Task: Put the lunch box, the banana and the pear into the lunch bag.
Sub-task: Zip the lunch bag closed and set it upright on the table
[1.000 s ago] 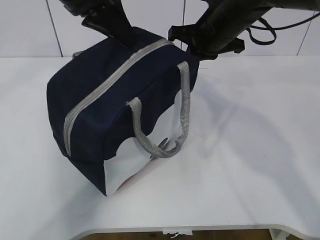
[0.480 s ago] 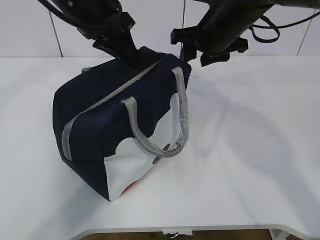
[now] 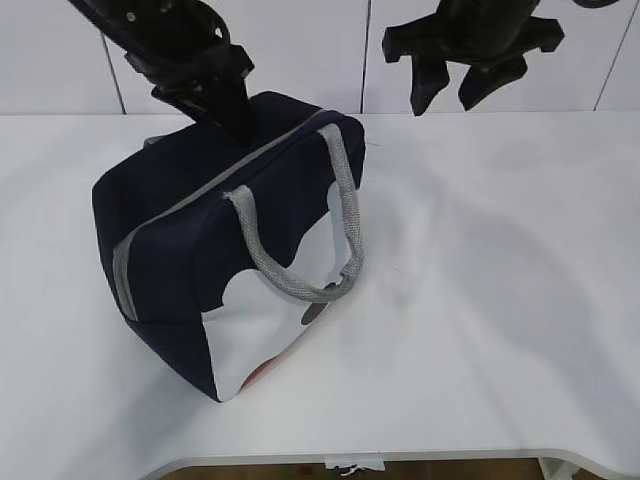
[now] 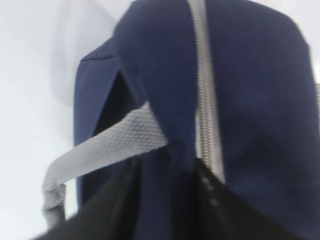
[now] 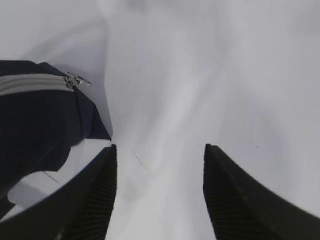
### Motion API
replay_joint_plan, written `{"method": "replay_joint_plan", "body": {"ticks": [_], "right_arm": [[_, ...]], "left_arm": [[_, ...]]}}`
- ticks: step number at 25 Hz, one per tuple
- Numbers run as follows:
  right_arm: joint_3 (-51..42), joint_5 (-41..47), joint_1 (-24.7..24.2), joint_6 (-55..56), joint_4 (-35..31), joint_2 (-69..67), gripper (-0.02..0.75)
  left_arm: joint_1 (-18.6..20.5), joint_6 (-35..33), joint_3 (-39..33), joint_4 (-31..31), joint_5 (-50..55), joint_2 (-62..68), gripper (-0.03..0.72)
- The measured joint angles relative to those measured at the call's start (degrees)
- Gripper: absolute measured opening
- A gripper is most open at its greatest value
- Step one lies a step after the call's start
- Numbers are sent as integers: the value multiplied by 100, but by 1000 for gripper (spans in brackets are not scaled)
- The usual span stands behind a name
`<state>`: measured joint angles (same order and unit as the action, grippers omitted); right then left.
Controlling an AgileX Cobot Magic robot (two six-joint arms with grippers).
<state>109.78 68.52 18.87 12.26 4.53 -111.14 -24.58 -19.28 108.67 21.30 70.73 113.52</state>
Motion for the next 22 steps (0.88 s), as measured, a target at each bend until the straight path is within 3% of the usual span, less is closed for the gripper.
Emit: {"method": "replay_joint_plan", "body": {"ticks": [3, 6, 10, 15, 18, 22], "right_arm": [[204, 199, 0, -165, 0, 0, 433], [289, 223, 0, -285, 0, 23, 433], [303, 278, 0, -333, -97, 176, 433], [184, 300, 0, -433, -343, 592, 433], [-221, 300, 0, -524, -453, 1006, 433], [-1065, 310, 0, -549, -512, 1825, 433]], "left_arm": [[0, 90, 23, -171, 0, 0, 365], [0, 209, 23, -445, 0, -118, 391], [0, 567, 23, -864, 32, -439, 398], [0, 682, 23, -923, 53, -1049, 398], [0, 703, -45, -966, 62, -1503, 393], [0, 714, -709, -1040, 62, -2360, 388]]}}
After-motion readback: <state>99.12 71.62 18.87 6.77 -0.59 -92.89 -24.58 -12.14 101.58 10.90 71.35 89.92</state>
